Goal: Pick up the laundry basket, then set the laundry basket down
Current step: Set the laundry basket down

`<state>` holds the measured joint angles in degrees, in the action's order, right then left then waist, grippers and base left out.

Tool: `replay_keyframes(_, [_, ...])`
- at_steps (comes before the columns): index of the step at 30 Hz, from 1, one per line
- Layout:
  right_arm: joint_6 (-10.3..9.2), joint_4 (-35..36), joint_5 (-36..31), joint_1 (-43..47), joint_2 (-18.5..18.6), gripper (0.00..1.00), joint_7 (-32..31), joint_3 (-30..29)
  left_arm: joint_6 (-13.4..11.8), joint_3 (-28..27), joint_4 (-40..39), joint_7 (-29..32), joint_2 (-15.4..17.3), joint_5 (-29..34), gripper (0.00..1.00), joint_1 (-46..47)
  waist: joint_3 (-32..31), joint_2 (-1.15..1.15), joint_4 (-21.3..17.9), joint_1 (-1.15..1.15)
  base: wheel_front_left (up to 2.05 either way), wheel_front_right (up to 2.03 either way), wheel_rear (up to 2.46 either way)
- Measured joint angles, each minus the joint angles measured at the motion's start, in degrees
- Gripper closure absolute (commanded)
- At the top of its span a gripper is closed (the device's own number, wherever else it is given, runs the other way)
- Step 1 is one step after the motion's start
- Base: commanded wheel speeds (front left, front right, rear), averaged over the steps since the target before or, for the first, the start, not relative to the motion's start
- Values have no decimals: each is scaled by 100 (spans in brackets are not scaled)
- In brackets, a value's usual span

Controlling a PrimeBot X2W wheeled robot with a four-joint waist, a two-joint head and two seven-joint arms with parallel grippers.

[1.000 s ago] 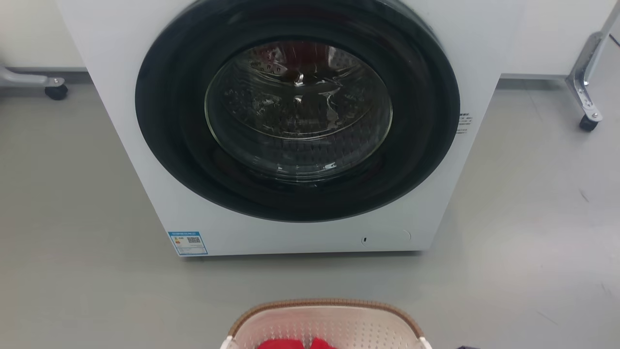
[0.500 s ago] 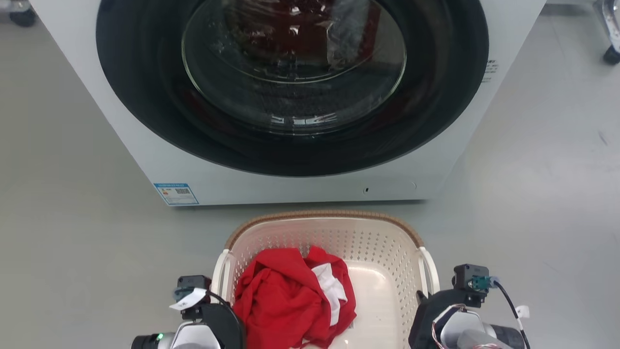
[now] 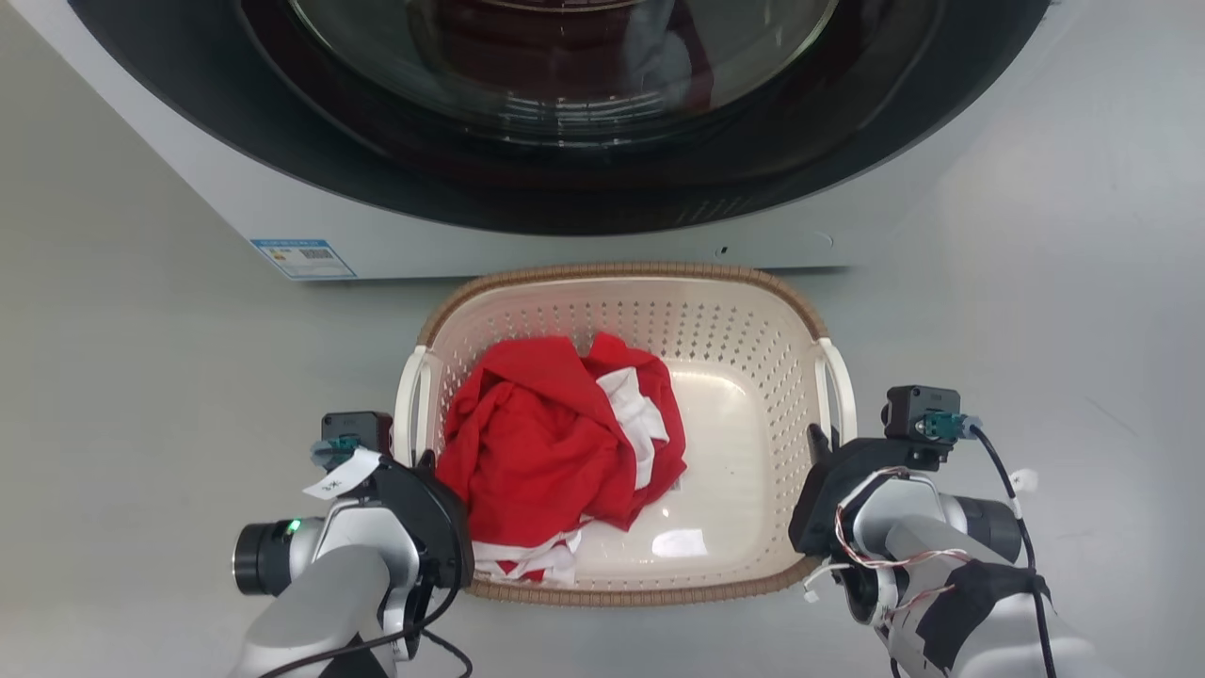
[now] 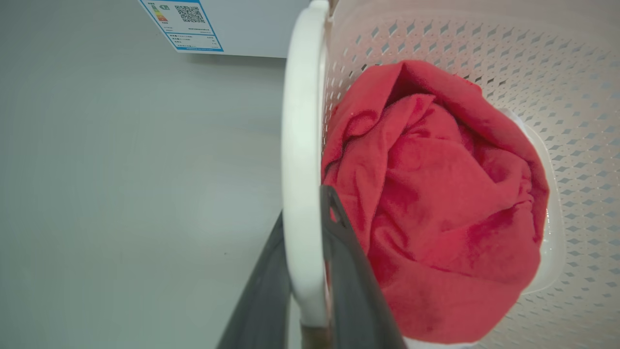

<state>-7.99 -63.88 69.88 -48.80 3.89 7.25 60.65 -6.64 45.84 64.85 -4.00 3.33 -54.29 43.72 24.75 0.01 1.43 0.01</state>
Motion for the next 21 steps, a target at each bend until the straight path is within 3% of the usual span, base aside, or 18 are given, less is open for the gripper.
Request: replay_keyframes(21, [0, -288, -190, -1305, 22, 100, 243, -7, -41, -85, 8, -252, 5, 126, 100, 1255, 1788, 0, 73, -1, 0, 0, 0])
